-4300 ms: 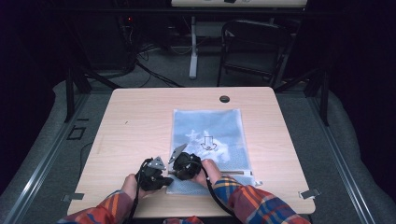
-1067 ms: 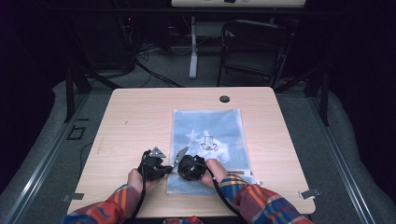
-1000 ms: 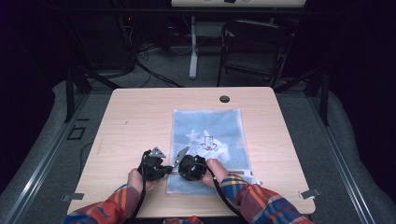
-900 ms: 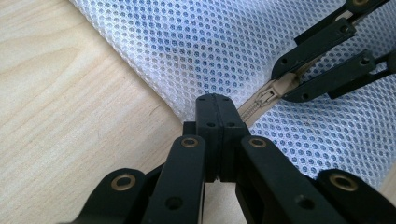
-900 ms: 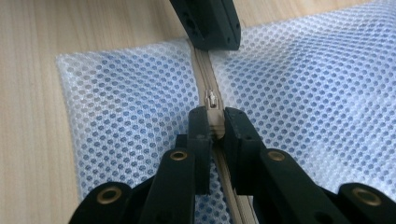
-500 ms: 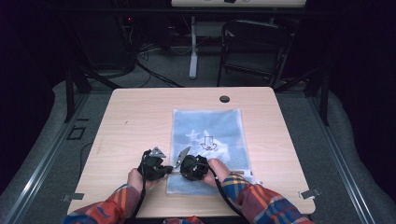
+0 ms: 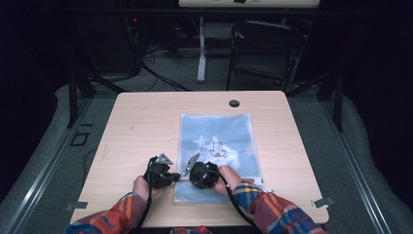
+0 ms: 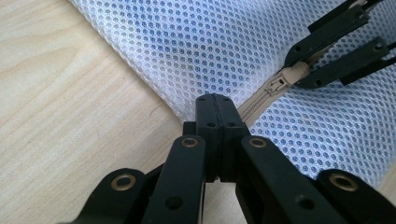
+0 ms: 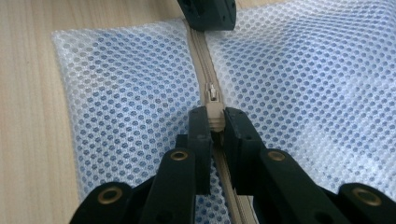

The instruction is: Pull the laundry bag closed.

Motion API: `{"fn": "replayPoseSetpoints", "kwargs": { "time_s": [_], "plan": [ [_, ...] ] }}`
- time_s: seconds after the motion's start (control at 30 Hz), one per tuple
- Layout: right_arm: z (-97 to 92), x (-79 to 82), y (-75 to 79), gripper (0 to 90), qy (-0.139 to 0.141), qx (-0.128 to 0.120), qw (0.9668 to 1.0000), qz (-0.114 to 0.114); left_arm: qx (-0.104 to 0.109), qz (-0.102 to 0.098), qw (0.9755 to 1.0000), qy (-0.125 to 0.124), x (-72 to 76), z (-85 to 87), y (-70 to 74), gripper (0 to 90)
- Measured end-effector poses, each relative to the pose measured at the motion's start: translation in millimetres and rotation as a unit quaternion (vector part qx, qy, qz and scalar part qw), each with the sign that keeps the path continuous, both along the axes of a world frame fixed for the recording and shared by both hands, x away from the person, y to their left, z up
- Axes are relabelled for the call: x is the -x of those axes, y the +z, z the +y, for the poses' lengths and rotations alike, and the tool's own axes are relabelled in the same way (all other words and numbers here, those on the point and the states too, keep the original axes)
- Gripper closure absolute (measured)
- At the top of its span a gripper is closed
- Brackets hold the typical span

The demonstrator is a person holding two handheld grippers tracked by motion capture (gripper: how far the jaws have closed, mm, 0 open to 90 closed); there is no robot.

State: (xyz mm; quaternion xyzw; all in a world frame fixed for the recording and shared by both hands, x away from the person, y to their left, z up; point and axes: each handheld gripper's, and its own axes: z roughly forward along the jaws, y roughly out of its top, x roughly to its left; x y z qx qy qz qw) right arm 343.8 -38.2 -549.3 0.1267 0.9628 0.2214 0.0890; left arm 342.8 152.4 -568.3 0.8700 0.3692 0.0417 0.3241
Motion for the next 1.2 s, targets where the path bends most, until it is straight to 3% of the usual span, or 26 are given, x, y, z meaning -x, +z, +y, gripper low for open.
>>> {"fn": "replayPoseSetpoints", "kwargs": {
  "time_s": [1.2],
  "plan": [
    [-19.8,0.4,4.2,81.6,-0.012,0.014,0.9998,0.006,0.0,0.0,1.0,-0.001,-0.2,0.1,0.0,90.0]
  ]
}}
